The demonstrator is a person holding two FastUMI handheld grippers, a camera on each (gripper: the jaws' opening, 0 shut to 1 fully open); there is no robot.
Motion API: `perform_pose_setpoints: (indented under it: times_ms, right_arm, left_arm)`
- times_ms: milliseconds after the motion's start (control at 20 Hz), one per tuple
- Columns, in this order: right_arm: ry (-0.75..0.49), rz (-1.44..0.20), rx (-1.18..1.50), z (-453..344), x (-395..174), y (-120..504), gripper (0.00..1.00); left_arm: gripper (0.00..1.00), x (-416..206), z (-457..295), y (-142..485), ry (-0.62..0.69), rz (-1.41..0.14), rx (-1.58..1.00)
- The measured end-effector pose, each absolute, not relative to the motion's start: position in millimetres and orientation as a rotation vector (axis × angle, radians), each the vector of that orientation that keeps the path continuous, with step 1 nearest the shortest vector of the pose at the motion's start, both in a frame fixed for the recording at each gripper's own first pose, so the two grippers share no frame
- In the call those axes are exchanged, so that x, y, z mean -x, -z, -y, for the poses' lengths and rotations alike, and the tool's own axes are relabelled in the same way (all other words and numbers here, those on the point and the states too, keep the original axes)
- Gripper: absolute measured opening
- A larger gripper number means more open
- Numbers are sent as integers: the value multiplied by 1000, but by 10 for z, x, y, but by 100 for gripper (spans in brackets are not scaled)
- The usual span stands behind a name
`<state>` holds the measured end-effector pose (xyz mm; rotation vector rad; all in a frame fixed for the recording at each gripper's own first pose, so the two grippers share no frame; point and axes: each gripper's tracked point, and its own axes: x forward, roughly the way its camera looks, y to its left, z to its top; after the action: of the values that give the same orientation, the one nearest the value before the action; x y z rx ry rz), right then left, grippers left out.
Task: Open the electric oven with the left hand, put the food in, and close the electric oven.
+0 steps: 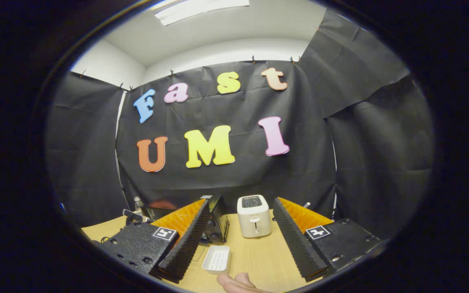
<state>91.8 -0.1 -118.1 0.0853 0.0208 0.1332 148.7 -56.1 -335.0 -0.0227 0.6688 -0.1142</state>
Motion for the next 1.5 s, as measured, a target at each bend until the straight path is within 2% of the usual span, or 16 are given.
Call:
perform_pose_setpoints:
  times_ms: [50, 200, 250, 350, 400, 500, 600, 650, 800, 850, 900, 950, 1250, 1400, 1450, 1500]
  right_arm:
    - [-134, -17, -81, 4, -912, 1167, 100]
    - [-151, -14, -91, -41, -888, 1163, 100]
    - [-157, -14, -95, -51, -880, 1162, 89]
    - [-162, -8, -105, -59, -874, 1150, 89]
    - [-161, -6, -104, -55, -877, 1152, 100]
    - [-165, -10, -100, -73, -880, 1168, 89]
    - [-162, -14, -102, -58, -885, 1180, 100]
    - [-161, -16, -104, -53, -887, 1187, 89]
    - [-155, -28, -101, -20, -883, 1224, 89]
    - [-153, -27, -101, -11, -886, 1221, 100]
    - [-149, -25, -103, 7, -884, 1221, 89]
    - [-146, -26, -101, 16, -887, 1225, 100]
    - [-145, -29, -92, 8, -878, 1235, 100]
    - [-143, -27, -81, 21, -831, 1213, 89]
    - [-139, -24, -78, 29, -818, 1193, 100]
    - [-136, -21, -73, 41, -787, 1185, 89]
  left_arm:
    - [94, -1489, 560, 3322, 113, -662, 20]
    - [94, -1510, 548, 3145, 111, -610, -1]
    - [94, -1530, 533, 3078, 109, -591, -2]
    - [94, -1579, 501, 2933, 100, -550, 1]
    - [94, -1605, 489, 2848, 97, -523, 1]
    - [95, -1670, 469, 2706, 93, -476, 3]
    - [96, -1741, 445, 2623, 93, -443, 14]
    - [96, -1767, 438, 2583, 91, -430, 19]
    - [96, -1843, 435, 2446, 86, -386, 19]
    - [96, -1859, 428, 2444, 83, -382, 18]
    - [96, -1886, 431, 2429, 80, -372, 17]
    - [96, -1906, 430, 2414, 78, -365, 14]
    - [97, -2188, 404, 2229, 72, -299, 23]
    - [96, -2403, 335, 2127, 59, -278, 37]
    - [97, -2477, 295, 2090, 46, -267, 39]
    - [96, -2542, 267, 2051, 41, -254, 37]
